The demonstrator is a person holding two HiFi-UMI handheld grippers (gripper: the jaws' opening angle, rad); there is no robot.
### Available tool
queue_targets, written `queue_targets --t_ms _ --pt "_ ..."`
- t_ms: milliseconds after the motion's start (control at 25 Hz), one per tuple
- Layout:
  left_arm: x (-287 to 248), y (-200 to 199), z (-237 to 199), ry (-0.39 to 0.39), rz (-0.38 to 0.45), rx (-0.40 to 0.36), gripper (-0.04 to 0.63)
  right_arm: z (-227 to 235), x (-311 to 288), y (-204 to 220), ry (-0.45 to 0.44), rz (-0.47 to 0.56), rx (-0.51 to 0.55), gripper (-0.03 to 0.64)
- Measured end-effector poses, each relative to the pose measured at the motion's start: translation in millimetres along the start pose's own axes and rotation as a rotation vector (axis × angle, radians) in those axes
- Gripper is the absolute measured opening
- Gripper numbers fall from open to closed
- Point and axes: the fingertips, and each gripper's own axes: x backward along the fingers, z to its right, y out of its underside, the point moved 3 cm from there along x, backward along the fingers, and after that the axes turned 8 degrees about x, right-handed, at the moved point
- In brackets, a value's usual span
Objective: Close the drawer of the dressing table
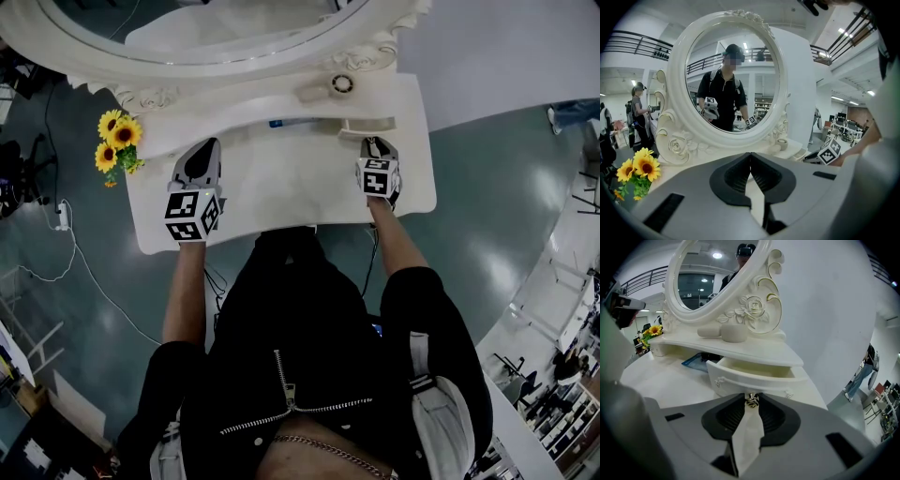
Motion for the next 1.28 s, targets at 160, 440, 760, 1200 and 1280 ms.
queue_targets --t_ms 160,440,760,1200,1280 --pt "-1 1 -2 -0.008 -0.001 0.002 0.021 2 -4 -5 -0.005 0.002 -0.003 0.098" --pt "-1 1 -7 -0.028 -0.003 0.009 0.021 4 -13 -9 -0.019 0.001 -0.011 0.100" --pt "-3 -1 -14 -0.048 -0.004 0.010 0.021 6 -22 -16 -0.022 0.005 -0.022 0.100" --pt "-8 -4 -19 -0.059 -0.011 0.012 0.021 10 -36 -25 -0.029 0.017 -0.034 0.100" --pt "-9 -5 -20 -0.061 -0.011 0.012 0.021 11 -37 -26 -0.028 0.018 -0.036 0.100"
